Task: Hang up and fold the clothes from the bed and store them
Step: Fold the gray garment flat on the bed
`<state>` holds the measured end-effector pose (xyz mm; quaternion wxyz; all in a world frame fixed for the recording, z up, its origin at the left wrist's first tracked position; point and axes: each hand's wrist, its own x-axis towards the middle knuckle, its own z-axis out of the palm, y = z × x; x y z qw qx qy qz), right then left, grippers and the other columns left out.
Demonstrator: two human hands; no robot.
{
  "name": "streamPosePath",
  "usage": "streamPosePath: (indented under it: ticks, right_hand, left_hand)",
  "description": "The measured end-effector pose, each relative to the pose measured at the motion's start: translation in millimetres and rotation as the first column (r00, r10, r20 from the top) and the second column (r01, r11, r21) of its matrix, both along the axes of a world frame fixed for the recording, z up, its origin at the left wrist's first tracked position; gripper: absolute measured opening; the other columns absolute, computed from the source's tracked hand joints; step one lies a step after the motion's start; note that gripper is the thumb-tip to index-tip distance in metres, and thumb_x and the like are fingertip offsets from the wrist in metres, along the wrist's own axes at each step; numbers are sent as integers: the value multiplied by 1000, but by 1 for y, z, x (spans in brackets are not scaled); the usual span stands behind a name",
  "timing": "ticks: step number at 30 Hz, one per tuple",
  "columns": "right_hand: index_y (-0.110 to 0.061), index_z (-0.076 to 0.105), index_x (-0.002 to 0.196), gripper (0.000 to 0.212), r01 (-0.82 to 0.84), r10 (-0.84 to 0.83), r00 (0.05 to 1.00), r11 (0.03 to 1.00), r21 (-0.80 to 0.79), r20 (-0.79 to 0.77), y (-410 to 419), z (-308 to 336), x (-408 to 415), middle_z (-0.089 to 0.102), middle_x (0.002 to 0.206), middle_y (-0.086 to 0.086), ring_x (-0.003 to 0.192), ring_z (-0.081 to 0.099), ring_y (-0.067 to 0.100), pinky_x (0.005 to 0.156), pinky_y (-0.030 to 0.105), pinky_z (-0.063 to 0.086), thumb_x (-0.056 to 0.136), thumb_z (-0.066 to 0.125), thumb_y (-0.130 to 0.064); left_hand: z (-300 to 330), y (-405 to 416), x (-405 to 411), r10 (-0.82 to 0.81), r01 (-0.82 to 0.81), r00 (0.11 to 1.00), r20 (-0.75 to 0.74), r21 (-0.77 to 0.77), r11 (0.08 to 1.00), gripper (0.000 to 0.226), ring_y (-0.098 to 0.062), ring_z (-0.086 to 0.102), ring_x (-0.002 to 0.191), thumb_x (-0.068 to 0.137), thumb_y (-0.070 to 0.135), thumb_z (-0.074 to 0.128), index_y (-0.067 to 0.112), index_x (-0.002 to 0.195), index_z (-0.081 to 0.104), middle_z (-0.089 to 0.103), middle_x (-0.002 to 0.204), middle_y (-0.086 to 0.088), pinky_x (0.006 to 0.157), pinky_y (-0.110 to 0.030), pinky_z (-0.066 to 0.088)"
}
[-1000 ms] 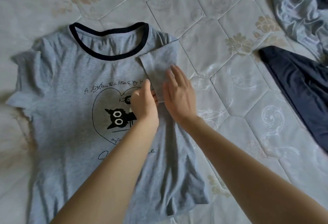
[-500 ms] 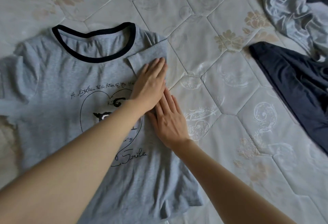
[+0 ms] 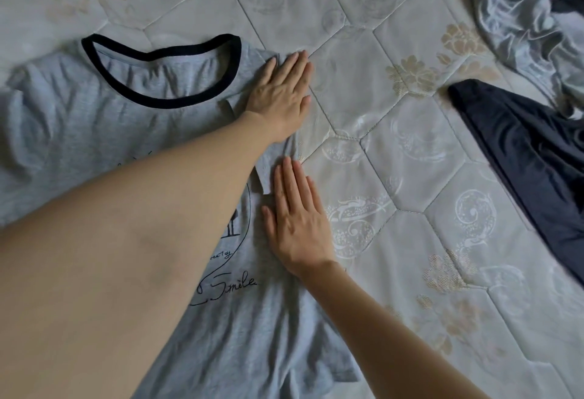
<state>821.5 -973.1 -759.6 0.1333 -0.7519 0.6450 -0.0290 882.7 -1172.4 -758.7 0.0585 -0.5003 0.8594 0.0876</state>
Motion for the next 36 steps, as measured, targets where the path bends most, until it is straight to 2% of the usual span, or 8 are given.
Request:
streamPosePath:
  ticks: [8,15,17,21,27,32,34,36]
  right_hand:
    - [7,46,139,57,17,-14,1000,988,155,-20,-19,40,15,43,147,25,140,38,38,111,51,39,85,43,-11]
    - [-8,61,122,32,-39,49,999,770,637,2,-78,115,23,63,124,11,111,58,26,87,31,44,101,43,-25]
    - [-11,67,119,30,-120,61,992,721,682,110,-89,127,41,66,123,7,113,60,21,95,31,45,100,48,-23]
    - [-9,72,109,24,-281,-101,901,607,743,423,-107,136,96,74,106,3,99,71,11,98,30,52,100,52,-21]
    - [-6,71,98,36,-325,-210,816,604,728,538,-150,130,185,75,99,10,88,74,15,84,25,58,105,44,-29]
    - [-4,70,103,29,-277,-168,820,720,636,547,-186,112,248,73,101,9,76,72,10,77,23,58,103,49,-25]
    - [-1,70,110,27,-228,-200,801,770,596,564,-198,105,270,74,102,12,80,70,13,78,23,56,100,55,-22]
    - [-5,70,106,20,-200,-220,781,799,567,585,-208,98,289,72,99,13,84,66,16,80,26,52,96,61,-20]
  left_hand:
    - [27,13,47,-81,94,994,-76,182,979,60,-21,-10,150,105,40,25,18,157,2,-14,163,-9,121,-40,-4]
    - [61,68,153,352,-107,869,-347,564,819,56,-18,23,147,101,20,49,20,153,29,17,162,1,116,-30,22]
    - [69,90,189,573,-144,711,-408,713,686,51,-13,42,135,100,15,50,16,149,36,39,152,-1,107,-22,36]
    - [83,129,250,917,-165,110,-384,902,398,36,-15,68,94,95,6,56,10,131,52,67,117,-7,85,-28,53]
    - [82,178,312,711,-22,-689,-139,985,172,19,-13,71,70,100,11,42,13,97,61,71,87,-3,70,-26,56]
    - [65,191,330,433,-17,-900,-52,996,84,11,-12,61,78,97,9,51,13,90,59,63,86,-3,79,-23,55]
    - [60,186,332,403,-56,-911,-84,995,81,7,-9,60,82,96,12,57,13,102,59,62,91,-1,83,-24,52]
    - [56,181,331,441,-126,-883,-161,986,108,33,-9,60,94,95,18,61,16,127,53,63,109,-1,82,-24,48]
